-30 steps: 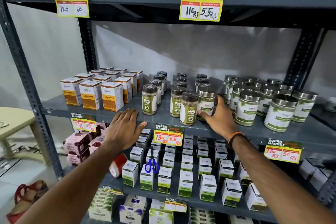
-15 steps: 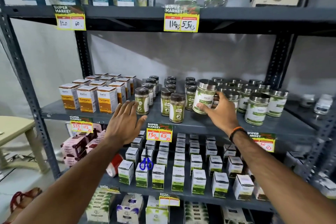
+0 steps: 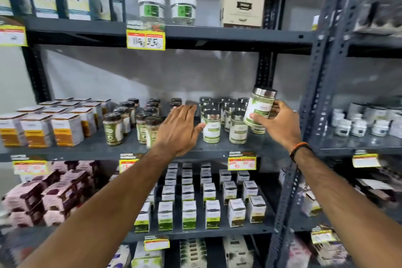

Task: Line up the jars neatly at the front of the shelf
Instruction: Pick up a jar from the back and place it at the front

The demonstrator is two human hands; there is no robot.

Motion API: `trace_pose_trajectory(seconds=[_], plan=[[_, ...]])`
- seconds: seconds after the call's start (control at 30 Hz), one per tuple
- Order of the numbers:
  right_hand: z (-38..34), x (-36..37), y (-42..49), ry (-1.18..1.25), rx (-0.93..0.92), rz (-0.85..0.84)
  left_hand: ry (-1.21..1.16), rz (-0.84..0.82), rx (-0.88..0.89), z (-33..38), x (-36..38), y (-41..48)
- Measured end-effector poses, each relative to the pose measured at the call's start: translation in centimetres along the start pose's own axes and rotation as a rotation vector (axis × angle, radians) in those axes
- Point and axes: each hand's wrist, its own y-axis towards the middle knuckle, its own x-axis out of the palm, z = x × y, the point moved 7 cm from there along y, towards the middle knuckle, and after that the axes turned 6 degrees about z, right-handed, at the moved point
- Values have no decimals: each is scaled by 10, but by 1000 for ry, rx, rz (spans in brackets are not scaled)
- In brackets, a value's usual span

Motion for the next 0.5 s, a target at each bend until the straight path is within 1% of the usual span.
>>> trace_pose_trajectory(seconds=[0.07, 0.2, 0.33, 0.5], plan=[[23, -18, 6, -40, 33, 7, 1, -75, -29, 4, 29, 1], [71, -31, 13, -118, 83, -18, 1, -232, -137, -10, 86, -7], [110, -20, 17, -194, 100, -64, -24, -355, -172, -18, 124, -16], [135, 6, 21, -228, 140, -99, -48, -427, -194, -24, 148, -20]])
